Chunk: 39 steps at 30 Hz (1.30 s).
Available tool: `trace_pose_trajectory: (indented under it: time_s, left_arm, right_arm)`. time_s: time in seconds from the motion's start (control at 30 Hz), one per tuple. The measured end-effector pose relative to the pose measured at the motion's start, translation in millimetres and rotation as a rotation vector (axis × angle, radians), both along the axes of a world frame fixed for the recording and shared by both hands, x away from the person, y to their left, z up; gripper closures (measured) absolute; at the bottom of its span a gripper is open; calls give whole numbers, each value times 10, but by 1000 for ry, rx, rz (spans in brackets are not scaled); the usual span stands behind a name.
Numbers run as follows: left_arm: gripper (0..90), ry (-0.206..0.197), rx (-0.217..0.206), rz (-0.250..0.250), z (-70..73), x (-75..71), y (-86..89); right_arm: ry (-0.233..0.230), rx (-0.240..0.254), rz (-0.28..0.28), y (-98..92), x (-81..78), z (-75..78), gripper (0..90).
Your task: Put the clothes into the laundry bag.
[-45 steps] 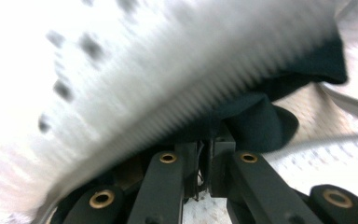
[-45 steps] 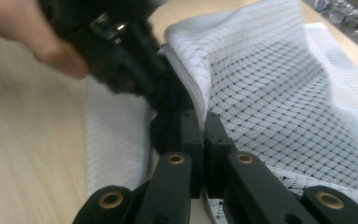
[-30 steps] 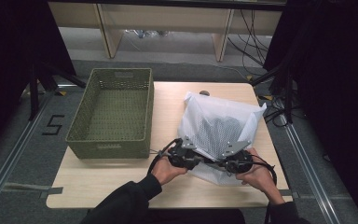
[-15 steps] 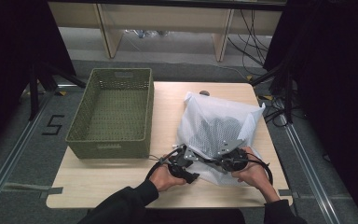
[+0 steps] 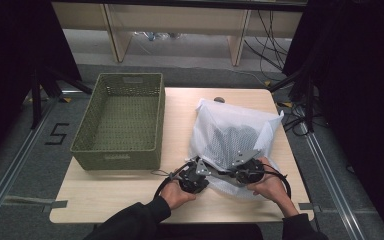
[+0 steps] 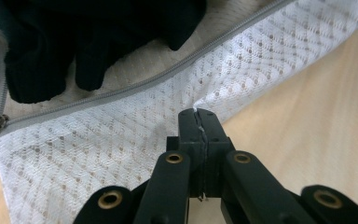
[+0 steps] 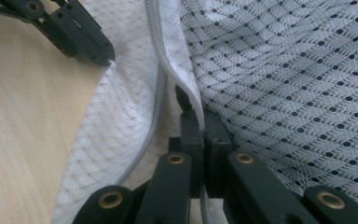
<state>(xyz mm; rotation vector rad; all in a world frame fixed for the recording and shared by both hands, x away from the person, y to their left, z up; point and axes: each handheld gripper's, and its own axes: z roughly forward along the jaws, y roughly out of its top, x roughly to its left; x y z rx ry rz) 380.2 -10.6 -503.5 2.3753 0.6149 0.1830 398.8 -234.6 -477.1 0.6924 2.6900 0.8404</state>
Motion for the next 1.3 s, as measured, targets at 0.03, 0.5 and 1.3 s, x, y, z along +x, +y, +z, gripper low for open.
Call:
trace_pose_trajectory:
  time_s: [0.03,0.5,1.3]
  left_arm:
    - [894,9,-3,-1,1,7,23]
    - [895,7,-13,1,-6,-61,85]
    - [848,96,-149,13,-32,-206,-119]
  right_arm:
    - [1,-4,-1,14,0,-10,899]
    - [-147,-22,-117,151,448,-80,899]
    - [-191,-16,-71,14,302,163,900]
